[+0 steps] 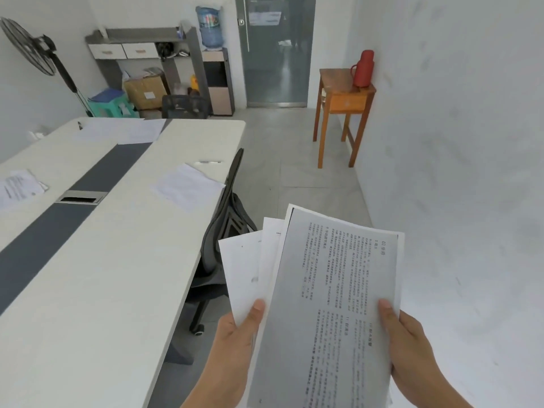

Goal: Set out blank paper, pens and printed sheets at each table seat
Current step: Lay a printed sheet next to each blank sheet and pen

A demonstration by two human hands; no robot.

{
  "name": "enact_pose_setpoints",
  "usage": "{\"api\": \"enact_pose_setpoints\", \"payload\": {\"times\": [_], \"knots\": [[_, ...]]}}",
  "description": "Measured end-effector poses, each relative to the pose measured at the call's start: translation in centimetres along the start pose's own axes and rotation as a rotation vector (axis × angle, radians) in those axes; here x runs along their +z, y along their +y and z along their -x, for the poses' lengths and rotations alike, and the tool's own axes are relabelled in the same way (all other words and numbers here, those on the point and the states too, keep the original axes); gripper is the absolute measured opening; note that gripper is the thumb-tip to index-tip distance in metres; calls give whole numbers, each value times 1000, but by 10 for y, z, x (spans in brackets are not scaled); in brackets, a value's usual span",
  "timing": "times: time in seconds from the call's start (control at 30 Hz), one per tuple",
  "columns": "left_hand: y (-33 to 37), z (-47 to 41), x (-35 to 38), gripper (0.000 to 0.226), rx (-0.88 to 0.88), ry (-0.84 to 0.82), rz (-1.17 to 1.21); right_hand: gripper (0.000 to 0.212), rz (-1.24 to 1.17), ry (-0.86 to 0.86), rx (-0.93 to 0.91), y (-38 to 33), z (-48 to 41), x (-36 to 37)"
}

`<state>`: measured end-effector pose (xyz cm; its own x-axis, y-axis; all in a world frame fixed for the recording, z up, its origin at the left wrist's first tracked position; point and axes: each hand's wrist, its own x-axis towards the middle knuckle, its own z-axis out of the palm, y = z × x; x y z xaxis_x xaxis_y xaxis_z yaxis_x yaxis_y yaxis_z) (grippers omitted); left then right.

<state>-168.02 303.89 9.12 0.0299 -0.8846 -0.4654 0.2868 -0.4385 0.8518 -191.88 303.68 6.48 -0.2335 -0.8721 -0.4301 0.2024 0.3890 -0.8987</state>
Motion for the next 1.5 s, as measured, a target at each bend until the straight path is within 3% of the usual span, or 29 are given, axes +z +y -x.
{"api": "enact_pose_setpoints", "payload": {"times": [0.2,0.27,0.33,0.57,0.7,0.77,0.87,0.93,1.07,1.23,1.33,1.43,1.5], "knots": [[41,-97,8,25,38,169,40,32,25,-83,11,-33,-131,48],[60,-127,8,30,51,224,65,33,95,-154,39,-49,-174,72],[79,-153,6,39,48,259,88,33,164,-250,42,-67,-210,97],[108,-200,-26,24,94,448,193,33,310,-589,49,-113,-291,197],[113,-223,-66,18,121,607,276,29,237,-827,237,-113,-319,260],[115,-236,-92,20,146,671,305,33,322,-962,321,-105,-330,293],[116,-254,-135,33,174,753,324,33,552,-1097,285,-95,-339,342],[120,-266,-162,46,172,810,313,29,662,-1117,208,-94,-345,380],[119,-290,-218,25,132,942,341,25,747,-1128,107,-86,-364,470],[99,-288,-259,36,-15,1154,311,24,927,-1084,27,-36,-385,579],[86,-274,-262,36,-112,1129,275,25,1121,-1058,-11,17,-400,619],[72,-265,-255,12,-173,1075,316,30,1296,-1037,-54,57,-410,635],[70,-265,-250,12,-195,1036,325,34,1374,-1036,-78,67,-411,639]]}}
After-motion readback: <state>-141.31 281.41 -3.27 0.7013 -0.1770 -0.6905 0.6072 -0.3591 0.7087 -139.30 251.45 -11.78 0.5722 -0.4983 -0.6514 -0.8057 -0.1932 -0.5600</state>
